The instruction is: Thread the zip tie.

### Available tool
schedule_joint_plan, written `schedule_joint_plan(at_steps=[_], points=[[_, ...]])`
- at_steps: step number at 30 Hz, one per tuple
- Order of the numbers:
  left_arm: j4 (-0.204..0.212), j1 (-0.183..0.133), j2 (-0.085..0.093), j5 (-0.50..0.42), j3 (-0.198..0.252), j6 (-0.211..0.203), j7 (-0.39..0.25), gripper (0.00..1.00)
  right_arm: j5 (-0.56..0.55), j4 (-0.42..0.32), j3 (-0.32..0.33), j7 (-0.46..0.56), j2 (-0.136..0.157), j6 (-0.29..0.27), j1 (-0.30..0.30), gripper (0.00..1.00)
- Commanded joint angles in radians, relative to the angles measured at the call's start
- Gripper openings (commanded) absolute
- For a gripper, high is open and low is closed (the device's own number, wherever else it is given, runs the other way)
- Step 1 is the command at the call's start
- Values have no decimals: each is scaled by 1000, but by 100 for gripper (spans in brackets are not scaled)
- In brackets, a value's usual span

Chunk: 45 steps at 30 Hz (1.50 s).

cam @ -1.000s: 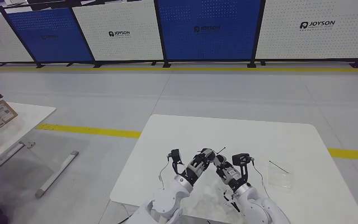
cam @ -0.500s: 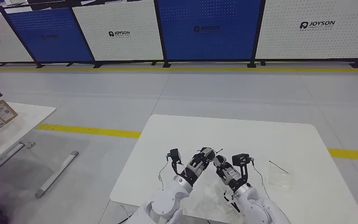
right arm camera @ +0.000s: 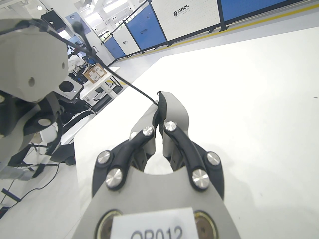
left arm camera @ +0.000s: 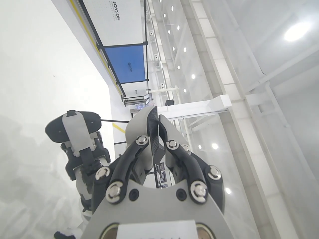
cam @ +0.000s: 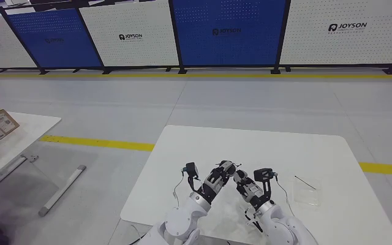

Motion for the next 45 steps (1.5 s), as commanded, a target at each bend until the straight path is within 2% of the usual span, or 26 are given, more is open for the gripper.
schedule_joint_plan(at_steps=[1, 22, 27, 29, 35, 38, 45], points=[[-3, 1, 0, 4, 1, -2, 0, 0, 0, 1, 0, -1, 0, -1, 0, 0], [-27, 14, 1, 16, 2, -9, 2, 0, -1, 7, -1, -8, 0, -1, 3, 0], [-25, 12, 1, 23, 4, 3, 8, 0, 6, 5, 0, -2, 0, -8, 4, 0], [-20, 8, 0, 27, 6, 15, 22, 0, 15, 0, 6, -11, 1, -14, 0, 100], [3, -8, -4, 35, 3, 53, 76, 0, 35, -37, 59, -56, 12, -45, -37, 100], [24, -22, -7, 27, -4, 77, 101, 0, 44, -80, 113, -77, 24, -65, -79, 100], [90, -45, -13, 28, 1, 92, 140, 0, 106, -208, 275, -164, 54, -66, -215, 100]])
